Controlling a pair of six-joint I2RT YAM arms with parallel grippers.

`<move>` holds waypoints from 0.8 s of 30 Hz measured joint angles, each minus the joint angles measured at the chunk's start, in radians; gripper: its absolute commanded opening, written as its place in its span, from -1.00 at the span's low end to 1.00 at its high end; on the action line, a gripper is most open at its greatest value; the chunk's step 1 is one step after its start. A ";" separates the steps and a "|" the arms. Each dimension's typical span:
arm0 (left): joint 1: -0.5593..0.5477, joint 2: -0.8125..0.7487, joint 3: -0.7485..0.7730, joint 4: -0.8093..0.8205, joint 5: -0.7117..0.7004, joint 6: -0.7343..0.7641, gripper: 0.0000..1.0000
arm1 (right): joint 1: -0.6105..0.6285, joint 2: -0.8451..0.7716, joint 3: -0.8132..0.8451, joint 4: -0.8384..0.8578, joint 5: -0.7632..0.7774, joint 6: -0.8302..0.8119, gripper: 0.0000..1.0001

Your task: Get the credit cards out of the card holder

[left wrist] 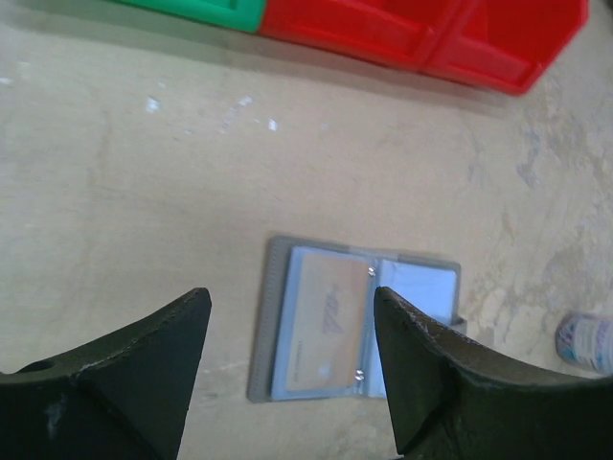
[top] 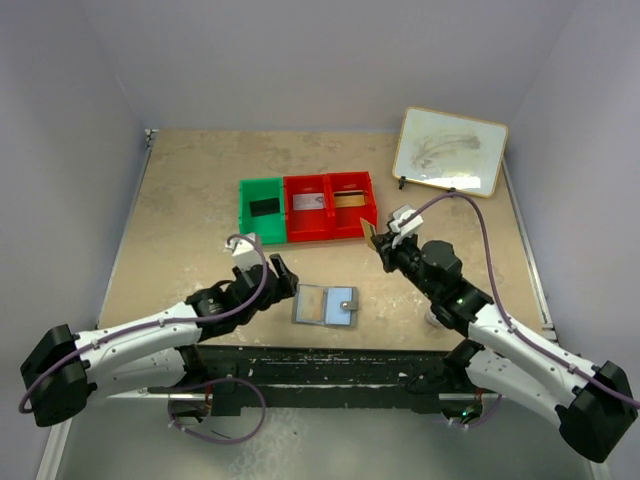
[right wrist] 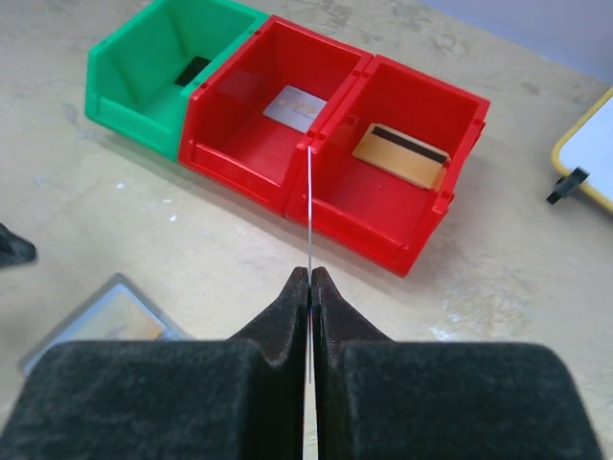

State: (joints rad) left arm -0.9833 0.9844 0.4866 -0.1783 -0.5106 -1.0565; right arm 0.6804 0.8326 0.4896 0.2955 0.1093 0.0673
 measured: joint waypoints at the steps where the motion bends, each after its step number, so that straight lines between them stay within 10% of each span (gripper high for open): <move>1: 0.018 -0.014 0.000 -0.022 -0.013 -0.001 0.39 | 0.000 0.006 0.000 0.005 0.000 -0.035 -1.00; 24: 0.067 -0.135 0.000 -0.278 -0.071 -0.068 0.48 | -0.167 0.437 0.200 0.176 -0.217 -0.372 -1.00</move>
State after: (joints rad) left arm -0.9161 0.8494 0.4866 -0.4568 -0.5816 -1.1240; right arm 0.5137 1.2697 0.6891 0.4717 -0.1078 -0.3046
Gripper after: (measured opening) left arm 0.736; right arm 0.008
